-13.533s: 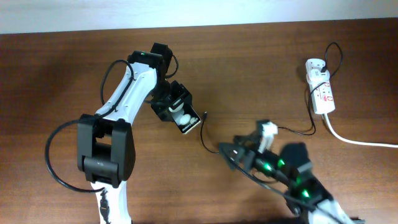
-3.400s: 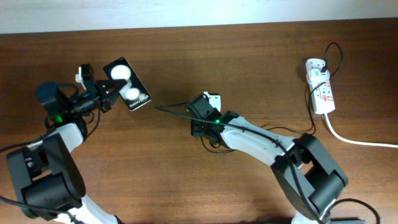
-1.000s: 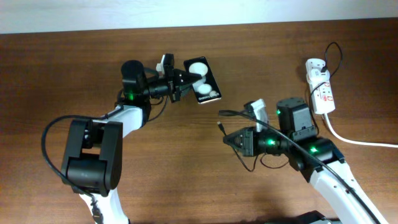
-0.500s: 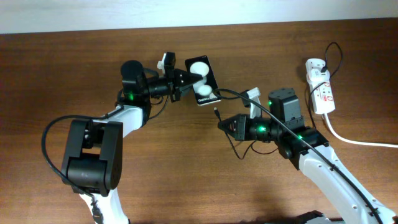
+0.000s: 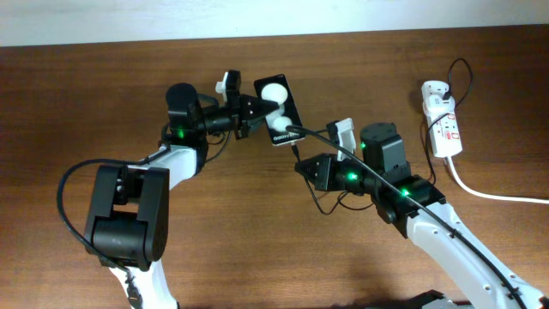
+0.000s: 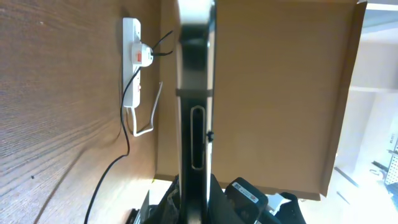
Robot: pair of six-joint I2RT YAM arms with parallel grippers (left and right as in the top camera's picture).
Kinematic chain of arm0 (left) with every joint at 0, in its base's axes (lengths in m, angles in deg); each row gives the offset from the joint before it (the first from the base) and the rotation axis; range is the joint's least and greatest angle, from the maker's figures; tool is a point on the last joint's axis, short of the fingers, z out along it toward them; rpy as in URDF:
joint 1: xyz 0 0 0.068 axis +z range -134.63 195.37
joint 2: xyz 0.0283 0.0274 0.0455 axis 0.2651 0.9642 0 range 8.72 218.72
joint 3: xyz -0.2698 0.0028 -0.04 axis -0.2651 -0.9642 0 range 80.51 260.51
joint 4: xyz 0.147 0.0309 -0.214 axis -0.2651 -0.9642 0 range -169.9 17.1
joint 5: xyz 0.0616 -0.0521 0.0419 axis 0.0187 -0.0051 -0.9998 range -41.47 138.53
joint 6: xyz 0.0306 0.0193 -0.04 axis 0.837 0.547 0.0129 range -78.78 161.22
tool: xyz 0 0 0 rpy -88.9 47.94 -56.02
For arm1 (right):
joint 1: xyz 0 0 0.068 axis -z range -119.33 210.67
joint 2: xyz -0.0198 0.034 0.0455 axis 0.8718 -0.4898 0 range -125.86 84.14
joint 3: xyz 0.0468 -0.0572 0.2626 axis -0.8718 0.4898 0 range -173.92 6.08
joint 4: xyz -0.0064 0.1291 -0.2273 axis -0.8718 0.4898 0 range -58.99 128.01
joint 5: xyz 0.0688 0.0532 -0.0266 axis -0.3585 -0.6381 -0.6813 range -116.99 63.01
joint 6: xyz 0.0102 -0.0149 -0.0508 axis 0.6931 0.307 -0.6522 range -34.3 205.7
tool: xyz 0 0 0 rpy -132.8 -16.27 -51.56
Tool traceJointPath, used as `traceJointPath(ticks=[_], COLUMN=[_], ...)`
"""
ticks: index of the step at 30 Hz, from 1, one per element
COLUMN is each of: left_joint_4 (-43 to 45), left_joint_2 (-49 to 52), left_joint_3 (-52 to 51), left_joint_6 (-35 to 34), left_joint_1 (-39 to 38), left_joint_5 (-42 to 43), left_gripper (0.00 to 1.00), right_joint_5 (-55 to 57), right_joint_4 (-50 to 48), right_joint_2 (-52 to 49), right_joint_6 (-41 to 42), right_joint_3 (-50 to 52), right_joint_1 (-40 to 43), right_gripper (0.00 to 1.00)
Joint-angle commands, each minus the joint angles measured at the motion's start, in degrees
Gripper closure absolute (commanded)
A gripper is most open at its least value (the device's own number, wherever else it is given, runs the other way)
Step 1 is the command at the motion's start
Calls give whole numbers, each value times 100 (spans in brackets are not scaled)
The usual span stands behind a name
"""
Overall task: Plug charger to phone and switch on socket
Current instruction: 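Push the USB-C plug upward into the phone's port with the right gripper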
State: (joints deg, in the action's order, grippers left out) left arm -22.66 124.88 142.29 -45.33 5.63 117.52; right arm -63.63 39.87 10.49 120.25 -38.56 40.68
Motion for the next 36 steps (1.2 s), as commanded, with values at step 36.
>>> traceJointPath(ticks=[36], left_joint_4=[44], left_joint_2=[26], left_joint_3=[138], left_joint_6=[140], left_joint_1=[15], left_joint_5=[-44], left_gripper=[100], right_joint_5=[-514], right_joint_4=[-203], right_joint_2=[-173], right_joint_6=[243], right_joint_3=[28], right_joint_1=[-24], right_gripper=[96])
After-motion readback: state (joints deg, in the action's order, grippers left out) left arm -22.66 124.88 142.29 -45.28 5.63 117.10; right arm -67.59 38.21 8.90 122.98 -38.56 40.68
